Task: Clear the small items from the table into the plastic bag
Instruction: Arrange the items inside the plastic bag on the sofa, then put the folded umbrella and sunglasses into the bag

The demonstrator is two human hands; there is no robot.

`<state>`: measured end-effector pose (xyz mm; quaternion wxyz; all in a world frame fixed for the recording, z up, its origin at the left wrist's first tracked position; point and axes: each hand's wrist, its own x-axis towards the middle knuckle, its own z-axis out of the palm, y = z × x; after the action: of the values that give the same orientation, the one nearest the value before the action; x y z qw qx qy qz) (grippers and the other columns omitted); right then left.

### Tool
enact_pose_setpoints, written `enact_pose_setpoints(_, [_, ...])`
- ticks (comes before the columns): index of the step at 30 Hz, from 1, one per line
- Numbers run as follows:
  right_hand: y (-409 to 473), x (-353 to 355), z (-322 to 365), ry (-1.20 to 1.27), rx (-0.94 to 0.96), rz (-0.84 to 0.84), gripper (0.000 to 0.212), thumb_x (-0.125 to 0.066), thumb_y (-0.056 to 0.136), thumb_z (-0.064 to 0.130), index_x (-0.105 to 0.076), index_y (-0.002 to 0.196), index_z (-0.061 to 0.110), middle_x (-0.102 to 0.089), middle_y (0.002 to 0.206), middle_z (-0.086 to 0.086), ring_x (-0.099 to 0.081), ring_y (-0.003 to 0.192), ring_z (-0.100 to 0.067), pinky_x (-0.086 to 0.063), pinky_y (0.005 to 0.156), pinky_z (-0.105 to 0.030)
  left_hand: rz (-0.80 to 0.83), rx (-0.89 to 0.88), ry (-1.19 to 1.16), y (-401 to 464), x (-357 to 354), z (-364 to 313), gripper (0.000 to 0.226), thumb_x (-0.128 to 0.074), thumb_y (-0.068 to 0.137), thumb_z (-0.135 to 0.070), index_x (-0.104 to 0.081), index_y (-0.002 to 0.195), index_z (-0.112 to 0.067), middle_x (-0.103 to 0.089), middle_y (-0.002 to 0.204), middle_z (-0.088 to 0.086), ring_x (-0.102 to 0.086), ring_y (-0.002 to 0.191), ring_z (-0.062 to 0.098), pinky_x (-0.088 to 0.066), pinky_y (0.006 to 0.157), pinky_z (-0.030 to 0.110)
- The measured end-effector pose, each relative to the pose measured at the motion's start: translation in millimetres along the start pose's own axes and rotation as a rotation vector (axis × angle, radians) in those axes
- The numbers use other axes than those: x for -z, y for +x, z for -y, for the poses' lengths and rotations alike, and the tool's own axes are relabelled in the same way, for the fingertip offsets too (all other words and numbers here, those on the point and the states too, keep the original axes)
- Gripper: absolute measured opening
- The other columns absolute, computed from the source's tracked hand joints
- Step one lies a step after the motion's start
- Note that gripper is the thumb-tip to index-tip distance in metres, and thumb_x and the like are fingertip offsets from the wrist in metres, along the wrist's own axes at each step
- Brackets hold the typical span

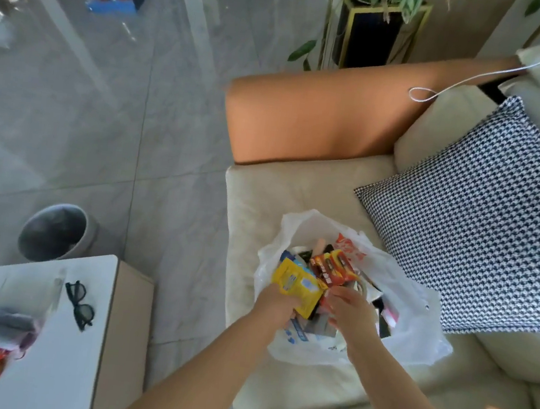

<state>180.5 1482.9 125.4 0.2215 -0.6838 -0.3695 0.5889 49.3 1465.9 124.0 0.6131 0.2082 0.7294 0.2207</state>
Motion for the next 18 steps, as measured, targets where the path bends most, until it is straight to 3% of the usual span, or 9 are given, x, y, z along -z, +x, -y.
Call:
enact_pose_setpoints(3, [-15.5,-15.9,4.0,-0.059,0.028,-0.012,0.007,-0.057,0.076,0.005,-0.057,0.076,-0.002,-0.052,0.068,-0.006,-0.047,0.068,-0.021,-0.043,0.069,-0.036,0.08,0.018,0.021,-12.4,14.1,3.6,0.021,-0.05,0.09,-0.008,-0.049,0.072,-0.018,-0.054,0.071,0.002,-0.053,0.06,0.011,-0.046,0.062,0.024])
enact_pose_setpoints(4, [-18.3,-21.5,2.6,-0.075,0.049,-0.009,0.022,-0.055,0.07,0.008,-0.053,0.08,-0.011,-0.048,0.067,-0.008,-0.044,0.07,-0.02,-0.044,0.069,-0.042,0.095,-0.002,0.035,-17.4,18.1,8.5,0.02,-0.05,0.09,-0.008,-0.051,0.073,-0.018,-0.055,0.071,0.002,-0.054,0.059,0.01,-0.044,0.061,0.023])
enact_pose_setpoints(6, [-30.8,-35.1,2.8,-0.152,0.101,0.009,0.016,-0.053,0.069,0.01,-0.054,0.075,-0.005,-0.049,0.066,-0.01,-0.045,0.069,-0.021,-0.048,0.071,-0.047,0.109,-0.053,0.025,-27.9,30.2,19.3,0.017,-0.053,0.088,-0.01,-0.056,0.074,-0.018,-0.056,0.069,0.001,-0.054,0.059,0.012,-0.042,0.059,0.023])
enact_pose_setpoints(7, [-38.6,-43.0,2.5,-0.196,0.109,0.005,0.007,-0.054,0.073,0.008,-0.056,0.068,0.003,-0.053,0.065,-0.008,-0.048,0.068,-0.022,-0.047,0.071,-0.043,0.106,-0.08,0.029,-35.8,37.6,25.4,0.016,-0.055,0.087,-0.011,-0.058,0.073,-0.018,-0.056,0.069,0.001,-0.055,0.06,0.014,-0.042,0.059,0.024])
enact_pose_setpoints(11, [-70.3,-86.2,-2.0,-0.265,0.156,0.089,0.019,-0.061,0.082,0.004,-0.061,0.076,0.022,-0.065,0.072,0.001,-0.06,0.075,-0.019,-0.044,0.069,-0.025,0.021,-0.162,0.164,-51.2,80.3,60.5,0.022,-0.061,0.085,-0.023,-0.059,0.063,-0.028,-0.063,0.081,0.004,-0.063,0.079,0.022,-0.048,0.073,0.028])
enact_pose_setpoints(14, [-85.6,-129.6,-9.6,-0.393,0.209,0.187,0.018,-0.062,0.083,0.009,-0.06,0.081,0.026,-0.066,0.079,0.004,-0.062,0.081,-0.014,-0.044,0.071,-0.018,-0.078,-0.16,0.224,-54.8,119.0,90.7,0.008,-0.061,0.085,-0.03,-0.068,0.083,-0.026,-0.071,0.097,0.004,-0.068,0.095,0.022,-0.053,0.088,0.029])
enact_pose_setpoints(16, [-92.3,-160.1,-17.7,-0.508,0.258,0.223,0.014,-0.06,0.083,0.011,-0.062,0.089,0.024,-0.065,0.081,0.006,-0.061,0.08,-0.011,-0.042,0.072,-0.01,-0.137,-0.155,0.249,-54.8,145.8,113.3,0.018,-0.059,0.088,-0.028,-0.07,0.098,-0.018,-0.072,0.102,0.004,-0.068,0.097,0.021,-0.049,0.088,0.025])
enact_pose_setpoints(18, [-98.8,-191.9,-26.1,-0.599,0.292,0.27,0.012,-0.059,0.084,0.01,-0.062,0.092,0.018,-0.061,0.081,0.007,-0.058,0.079,-0.01,-0.036,0.064,0.0,-0.176,-0.152,0.257,-56.8,174.8,138.0,0.019,-0.058,0.089,-0.026,-0.069,0.1,-0.016,-0.072,0.102,0.004,-0.068,0.097,0.02,-0.046,0.083,0.021])
